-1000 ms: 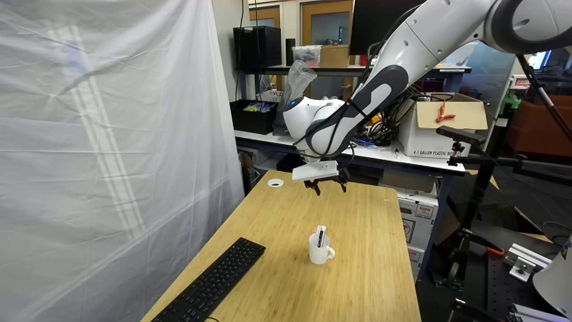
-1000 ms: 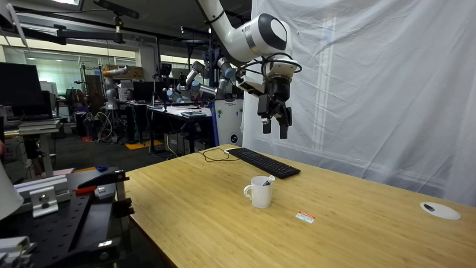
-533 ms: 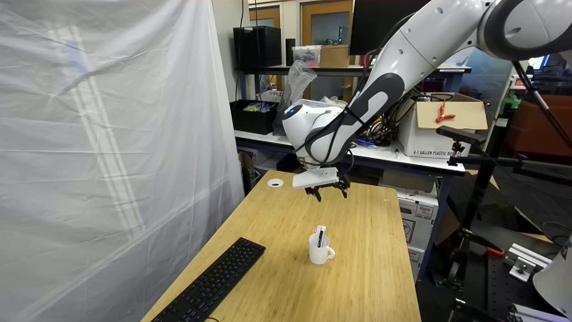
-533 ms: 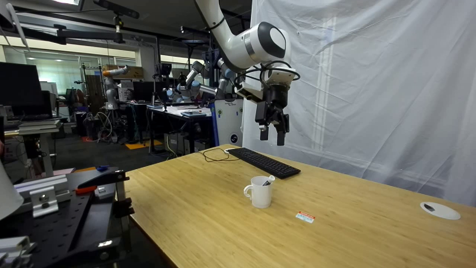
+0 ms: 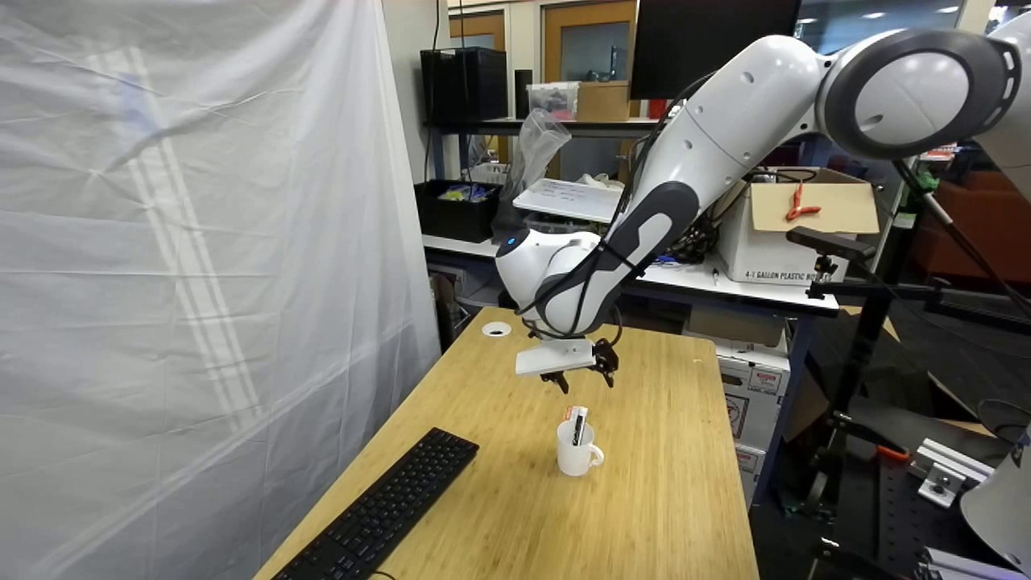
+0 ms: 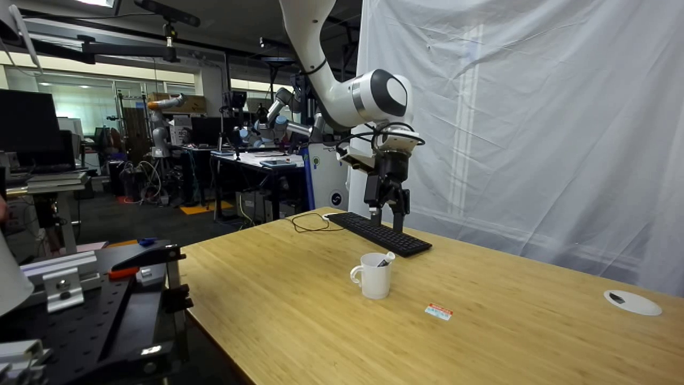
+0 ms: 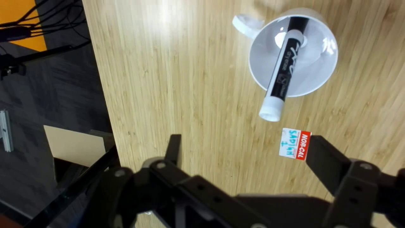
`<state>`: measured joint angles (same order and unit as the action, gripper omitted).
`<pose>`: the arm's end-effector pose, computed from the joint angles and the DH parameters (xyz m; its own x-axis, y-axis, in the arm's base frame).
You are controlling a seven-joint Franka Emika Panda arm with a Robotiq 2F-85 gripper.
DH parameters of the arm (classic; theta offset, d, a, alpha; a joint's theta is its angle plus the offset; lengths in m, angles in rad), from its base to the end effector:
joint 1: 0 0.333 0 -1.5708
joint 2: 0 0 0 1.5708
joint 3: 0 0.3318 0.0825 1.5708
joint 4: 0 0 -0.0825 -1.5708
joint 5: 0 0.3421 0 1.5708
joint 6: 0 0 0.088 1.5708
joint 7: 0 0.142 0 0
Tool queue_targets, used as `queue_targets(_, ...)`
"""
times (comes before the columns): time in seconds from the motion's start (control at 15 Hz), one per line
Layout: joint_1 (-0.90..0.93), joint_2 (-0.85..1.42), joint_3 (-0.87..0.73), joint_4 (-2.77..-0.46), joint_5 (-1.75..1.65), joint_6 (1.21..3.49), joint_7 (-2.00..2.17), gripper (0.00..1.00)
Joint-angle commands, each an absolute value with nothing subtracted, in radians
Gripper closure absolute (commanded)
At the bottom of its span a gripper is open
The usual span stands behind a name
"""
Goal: Take the black marker out of the white mug
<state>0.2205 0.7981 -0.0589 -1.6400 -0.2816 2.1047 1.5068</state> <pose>0.6139 0.0811 0.1386 0.4345 -0.8787 0.1978 -0.8664 -0.3478 0.3585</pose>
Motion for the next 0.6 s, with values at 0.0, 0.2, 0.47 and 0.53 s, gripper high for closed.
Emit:
queue_targets(0.0,0.258,0.869,-0.091,-1.556,-0.270,2.095,1.552,0.00)
queue_targets(0.2,0.285,0.929,-0.108,-1.494,-0.277,2.084,1.596,0.00)
queue_targets(0.47,0.314,0.989,-0.133,-1.432,-0.285,2.079,1.643,0.00)
queue_targets(0.53,0.317,1.001,-0.136,-1.421,-0.282,2.077,1.653,0.00)
